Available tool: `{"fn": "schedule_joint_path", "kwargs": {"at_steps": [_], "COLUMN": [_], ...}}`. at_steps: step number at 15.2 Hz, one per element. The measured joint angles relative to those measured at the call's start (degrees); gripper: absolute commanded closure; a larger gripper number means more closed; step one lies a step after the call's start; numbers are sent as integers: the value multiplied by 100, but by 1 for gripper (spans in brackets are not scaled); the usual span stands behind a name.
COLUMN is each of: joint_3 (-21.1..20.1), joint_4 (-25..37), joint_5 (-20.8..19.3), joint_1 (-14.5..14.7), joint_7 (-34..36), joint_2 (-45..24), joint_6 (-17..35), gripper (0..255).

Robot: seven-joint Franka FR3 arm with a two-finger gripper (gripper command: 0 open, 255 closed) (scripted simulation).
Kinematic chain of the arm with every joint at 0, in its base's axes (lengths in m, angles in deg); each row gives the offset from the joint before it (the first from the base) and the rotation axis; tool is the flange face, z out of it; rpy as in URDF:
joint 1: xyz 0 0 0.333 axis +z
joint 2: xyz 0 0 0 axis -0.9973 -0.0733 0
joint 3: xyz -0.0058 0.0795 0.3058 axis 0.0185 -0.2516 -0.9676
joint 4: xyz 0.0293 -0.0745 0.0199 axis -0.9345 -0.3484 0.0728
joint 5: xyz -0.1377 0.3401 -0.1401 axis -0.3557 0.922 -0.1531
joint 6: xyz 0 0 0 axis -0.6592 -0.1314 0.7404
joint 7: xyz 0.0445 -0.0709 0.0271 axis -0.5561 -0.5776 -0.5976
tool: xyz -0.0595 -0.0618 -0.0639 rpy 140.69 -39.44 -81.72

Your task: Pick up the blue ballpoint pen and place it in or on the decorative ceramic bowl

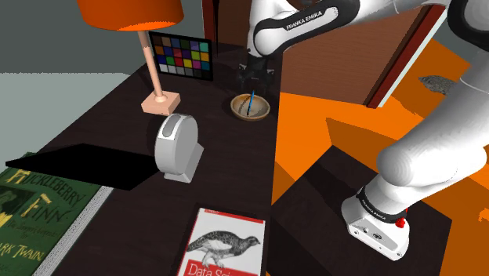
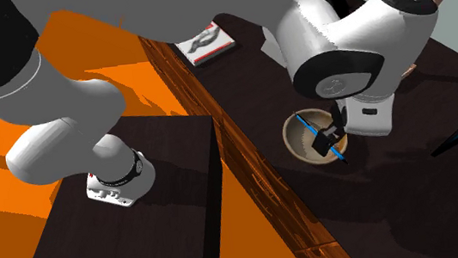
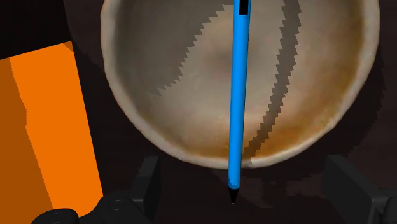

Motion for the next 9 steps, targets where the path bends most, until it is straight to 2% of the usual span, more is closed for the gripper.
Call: {"fn": "schedule_joint_path", "kwargs": {"at_steps": [3,9], "joint_3": [-38,-39], "joint_4": [195,205], "joint_5": [173,232], "joint_1": [-3,-13], "joint_7": [-89,-132], "joint_2": [214,289], "joint_6": [-364,-438], "gripper": [0,0]}}
